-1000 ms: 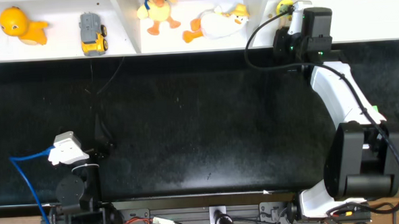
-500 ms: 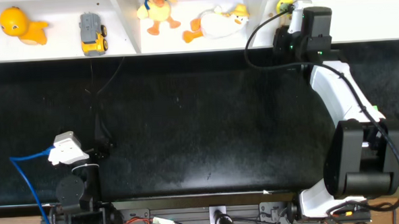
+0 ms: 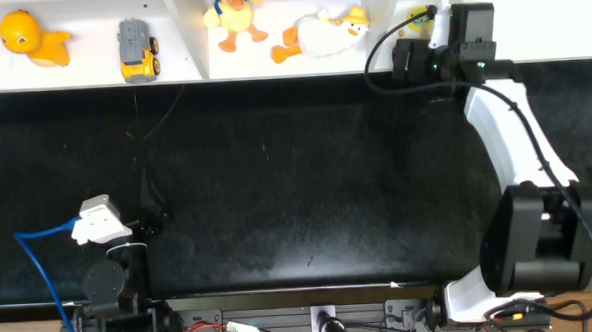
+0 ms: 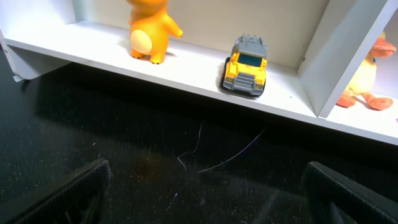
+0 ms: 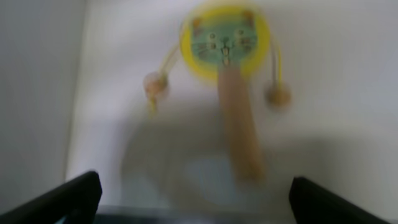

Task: Store Toys

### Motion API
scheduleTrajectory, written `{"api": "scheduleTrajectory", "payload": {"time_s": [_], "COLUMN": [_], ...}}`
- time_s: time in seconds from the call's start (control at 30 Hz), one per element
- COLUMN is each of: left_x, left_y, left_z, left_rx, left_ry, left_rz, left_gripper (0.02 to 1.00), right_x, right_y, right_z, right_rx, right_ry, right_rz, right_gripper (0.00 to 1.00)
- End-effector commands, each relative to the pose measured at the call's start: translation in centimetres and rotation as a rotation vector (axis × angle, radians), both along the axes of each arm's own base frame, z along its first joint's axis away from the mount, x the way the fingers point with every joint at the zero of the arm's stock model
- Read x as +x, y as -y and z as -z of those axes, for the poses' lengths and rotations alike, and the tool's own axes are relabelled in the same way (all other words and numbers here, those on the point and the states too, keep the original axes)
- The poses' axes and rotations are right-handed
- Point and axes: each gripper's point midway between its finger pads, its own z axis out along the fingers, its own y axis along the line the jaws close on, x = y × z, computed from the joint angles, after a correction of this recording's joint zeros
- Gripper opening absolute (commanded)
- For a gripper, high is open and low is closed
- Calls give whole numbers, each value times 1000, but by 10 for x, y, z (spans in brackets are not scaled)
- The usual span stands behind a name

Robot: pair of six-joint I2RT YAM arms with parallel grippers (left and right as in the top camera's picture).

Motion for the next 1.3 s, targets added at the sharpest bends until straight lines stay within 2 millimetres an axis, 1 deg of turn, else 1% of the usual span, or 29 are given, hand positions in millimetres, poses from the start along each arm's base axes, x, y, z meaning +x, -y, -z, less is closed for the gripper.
{"api": "scheduleTrajectory", "payload": {"time_s": [0.03, 0.13, 0.23, 0.27, 0.37, 0.47, 0.53, 0.67, 0.73, 0.8, 0.83, 1.07, 1.2, 1.3], "left_x": [-1, -1, -1, -1, -1, -1, -1, -1, -1, -1, -1, -1, -1, -1], "left_y": [-3, -3, -3, -3, -3, -3, -3, -3, -3, -3, -3, -3, -3, -3], "left_z": [-1, -1, -1, -1, -1, -1, -1, -1, -1, -1, -1, -1, -1, -1], "left_rx": [-16, -16, -16, -16, -16, -16, -16, -16, -16, -16, -16, -16, -16, -16], "left_ry": [9, 9, 9, 9, 9, 9, 9, 9, 9, 9, 9, 9, 9, 9], "left_rz": [-18, -18, -18, -18, -18, -18, -18, -18, -18, -18, -18, -18, -18, -18], "left_gripper": [998, 998, 998, 998, 998, 998, 998, 996, 998, 998, 998, 998, 998, 998], "right_x": [-20, -55, -98, -112, -161, -210, -237, -271, -281, -281, -279, -256, -247, -237], "right_y": [28, 47, 70, 80, 119, 160, 184, 215, 228, 238, 240, 243, 242, 242], "right_z": [-45, -71, -96, -102, -119, -127, -128, -121, -115, -105, -99, -46, -28, -20], "right_rx": [-10, 55, 135, 150, 174, 170, 171, 214, 219, 202, 204, 253, 245, 236], "right_ry": [-24, -89, -130, -134, -139, -143, -152, -184, -196, -209, -219, -252, -239, -210], "right_rz": [203, 382, 574, 632, 862, 1074, 1194, 1357, 1408, 1356, 1327, 1241, 1220, 1202], "right_gripper": [996, 996, 996, 996, 1000, 993, 996, 993, 996, 996, 996, 996, 993, 996]}}
